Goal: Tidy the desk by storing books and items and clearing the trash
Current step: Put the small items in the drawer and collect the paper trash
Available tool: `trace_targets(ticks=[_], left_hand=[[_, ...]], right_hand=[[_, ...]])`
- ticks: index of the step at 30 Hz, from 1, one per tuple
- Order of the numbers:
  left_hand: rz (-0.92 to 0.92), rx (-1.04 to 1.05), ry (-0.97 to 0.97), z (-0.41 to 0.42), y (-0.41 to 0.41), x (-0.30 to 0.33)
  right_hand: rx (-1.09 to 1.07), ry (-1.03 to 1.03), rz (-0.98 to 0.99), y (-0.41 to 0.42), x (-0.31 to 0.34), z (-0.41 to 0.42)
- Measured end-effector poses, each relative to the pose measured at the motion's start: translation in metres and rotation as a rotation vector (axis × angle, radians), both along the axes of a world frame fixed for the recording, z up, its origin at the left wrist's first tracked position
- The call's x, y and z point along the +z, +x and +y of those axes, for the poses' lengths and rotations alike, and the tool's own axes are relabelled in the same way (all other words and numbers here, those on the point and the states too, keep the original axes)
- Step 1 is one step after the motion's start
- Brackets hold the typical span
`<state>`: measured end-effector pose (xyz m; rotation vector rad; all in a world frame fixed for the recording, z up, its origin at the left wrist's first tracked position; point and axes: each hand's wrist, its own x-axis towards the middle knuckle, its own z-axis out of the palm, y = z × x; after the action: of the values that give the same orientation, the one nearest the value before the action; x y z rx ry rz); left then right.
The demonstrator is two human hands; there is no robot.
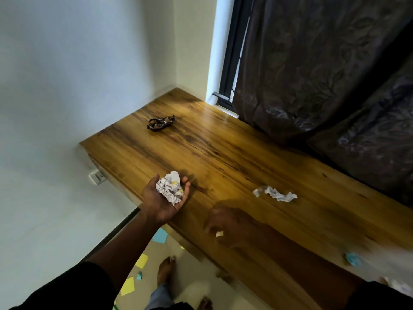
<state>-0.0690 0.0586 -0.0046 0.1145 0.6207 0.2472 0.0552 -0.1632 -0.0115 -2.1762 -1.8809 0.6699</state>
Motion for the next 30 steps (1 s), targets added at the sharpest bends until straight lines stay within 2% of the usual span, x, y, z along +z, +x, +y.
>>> trace_targets(ticks=[2, 6, 9, 12, 17, 20, 25, 30], left_hand=[[0.009, -0.023, 0.016, -0.007, 0.001, 0.002], [0.021, -0.056, 0.03, -0.015, 0.001, 0.006], [0.024, -0.078, 0.035, -0.018, 0.001, 0.007], [0.034, -0.104, 0.031, -0.02, 0.002, 0.009], [0.059, -0.165, 0.023, -0.023, 0.009, 0.016], [0.061, -0.185, 0.026, -0.023, 0.017, 0.024], [0.103, -0.253, 0.105, -0.015, 0.028, 0.033], [0.103, -0.271, 0.093, -0.001, 0.03, 0.029]], right_hand=[[-0.023, 0.029, 0.002, 0.0, -0.011, -0.009], [-0.084, 0.248, 0.056, -0.001, -0.028, -0.016], [-0.196, 0.208, 0.082, -0.001, -0.02, -0.013], [-0.335, 0.141, 0.026, 0.004, -0.007, -0.007], [-0.664, 0.39, 0.258, 0.004, 0.035, 0.027], [-0.657, 0.461, 0.295, 0.003, 0.058, 0.054], [-0.626, 0.481, 0.192, -0.008, 0.075, 0.084], [-0.713, 0.558, 0.178, -0.008, 0.07, 0.093]])
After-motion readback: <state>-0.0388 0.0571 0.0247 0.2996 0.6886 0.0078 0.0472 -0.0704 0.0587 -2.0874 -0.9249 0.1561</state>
